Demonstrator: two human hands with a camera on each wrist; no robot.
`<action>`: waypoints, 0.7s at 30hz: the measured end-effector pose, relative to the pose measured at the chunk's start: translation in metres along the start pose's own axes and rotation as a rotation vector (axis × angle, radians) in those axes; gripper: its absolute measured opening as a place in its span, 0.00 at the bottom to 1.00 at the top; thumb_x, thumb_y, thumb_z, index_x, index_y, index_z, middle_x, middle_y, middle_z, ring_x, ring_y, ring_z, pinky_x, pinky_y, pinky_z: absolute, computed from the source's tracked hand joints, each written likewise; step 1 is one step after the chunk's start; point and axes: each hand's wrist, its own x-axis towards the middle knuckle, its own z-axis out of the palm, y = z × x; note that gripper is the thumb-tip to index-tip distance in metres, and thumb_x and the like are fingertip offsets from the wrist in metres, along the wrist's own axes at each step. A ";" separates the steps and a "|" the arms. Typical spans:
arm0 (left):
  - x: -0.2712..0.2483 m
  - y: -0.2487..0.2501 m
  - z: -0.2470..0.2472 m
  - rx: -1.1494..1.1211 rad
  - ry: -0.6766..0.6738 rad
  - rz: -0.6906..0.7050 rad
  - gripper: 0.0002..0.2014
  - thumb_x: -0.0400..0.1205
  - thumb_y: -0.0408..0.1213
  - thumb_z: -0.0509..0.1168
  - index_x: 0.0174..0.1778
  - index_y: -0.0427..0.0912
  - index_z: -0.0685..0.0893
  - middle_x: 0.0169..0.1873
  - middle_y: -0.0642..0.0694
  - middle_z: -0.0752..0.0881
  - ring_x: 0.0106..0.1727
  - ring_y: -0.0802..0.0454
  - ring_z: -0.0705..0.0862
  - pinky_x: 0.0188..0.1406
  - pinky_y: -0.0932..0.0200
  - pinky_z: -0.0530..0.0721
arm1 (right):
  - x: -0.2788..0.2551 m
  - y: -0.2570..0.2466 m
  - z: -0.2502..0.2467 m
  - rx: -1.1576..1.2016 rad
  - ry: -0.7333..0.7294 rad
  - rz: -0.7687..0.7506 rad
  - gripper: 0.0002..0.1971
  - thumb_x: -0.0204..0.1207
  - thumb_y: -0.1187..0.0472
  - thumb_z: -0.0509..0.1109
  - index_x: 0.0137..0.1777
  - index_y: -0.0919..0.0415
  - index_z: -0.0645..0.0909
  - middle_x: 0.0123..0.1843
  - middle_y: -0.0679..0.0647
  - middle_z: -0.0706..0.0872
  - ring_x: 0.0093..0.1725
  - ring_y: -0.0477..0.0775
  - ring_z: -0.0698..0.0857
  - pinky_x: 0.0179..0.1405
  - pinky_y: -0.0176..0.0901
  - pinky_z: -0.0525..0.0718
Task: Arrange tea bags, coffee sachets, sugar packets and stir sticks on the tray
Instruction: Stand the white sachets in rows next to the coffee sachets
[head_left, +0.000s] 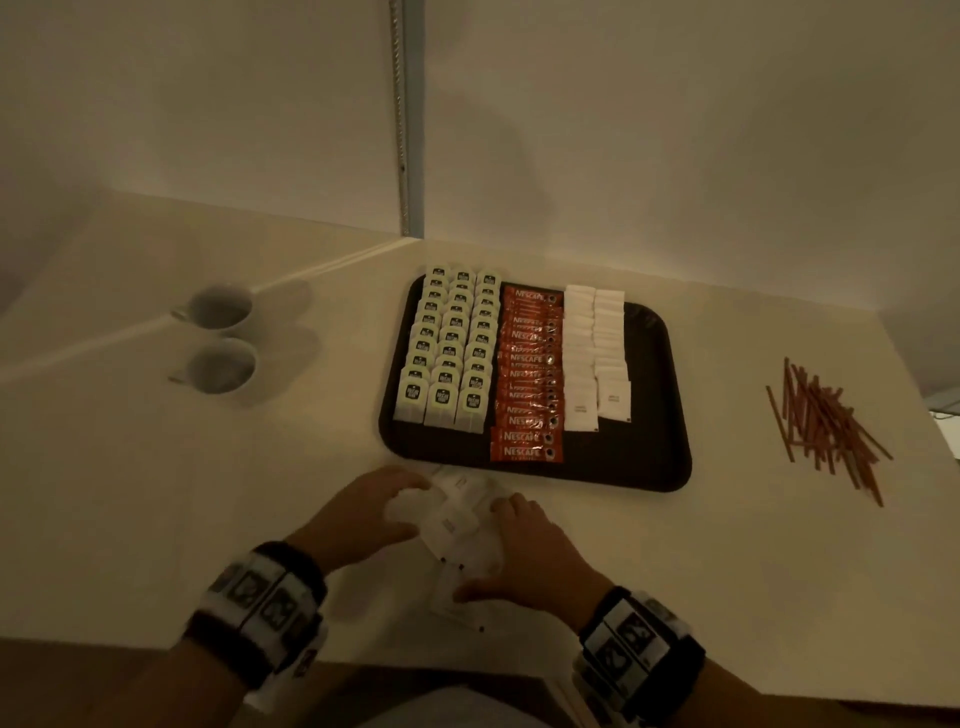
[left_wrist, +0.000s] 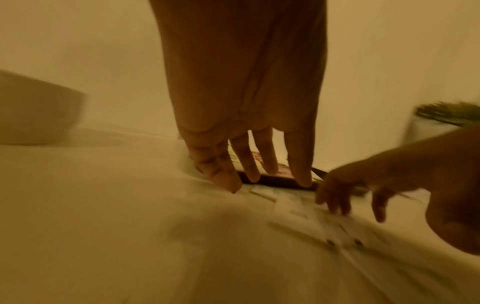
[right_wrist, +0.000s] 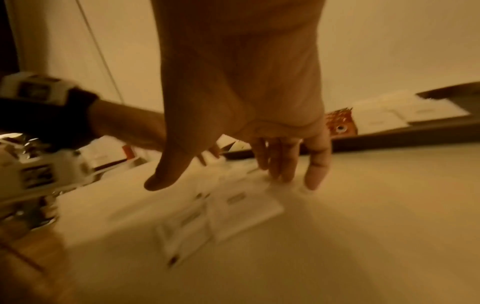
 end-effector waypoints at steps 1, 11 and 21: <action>0.007 0.005 0.008 0.113 -0.068 0.055 0.26 0.78 0.41 0.72 0.72 0.51 0.74 0.73 0.51 0.72 0.71 0.53 0.71 0.72 0.60 0.68 | -0.003 -0.004 0.010 -0.053 0.007 0.026 0.58 0.52 0.25 0.73 0.77 0.56 0.57 0.73 0.52 0.63 0.69 0.55 0.66 0.66 0.57 0.76; 0.029 0.026 0.036 0.500 -0.070 0.123 0.42 0.77 0.49 0.70 0.83 0.48 0.54 0.80 0.49 0.60 0.75 0.48 0.69 0.67 0.50 0.76 | 0.003 -0.005 0.037 0.034 0.174 0.039 0.46 0.61 0.39 0.78 0.74 0.56 0.62 0.71 0.53 0.66 0.67 0.54 0.66 0.65 0.49 0.76; 0.022 0.035 0.031 0.597 -0.046 0.086 0.26 0.77 0.39 0.71 0.70 0.44 0.71 0.70 0.46 0.70 0.65 0.46 0.76 0.58 0.51 0.78 | 0.000 0.000 0.039 0.097 0.135 0.024 0.45 0.62 0.44 0.80 0.75 0.57 0.62 0.71 0.53 0.67 0.67 0.54 0.67 0.69 0.49 0.74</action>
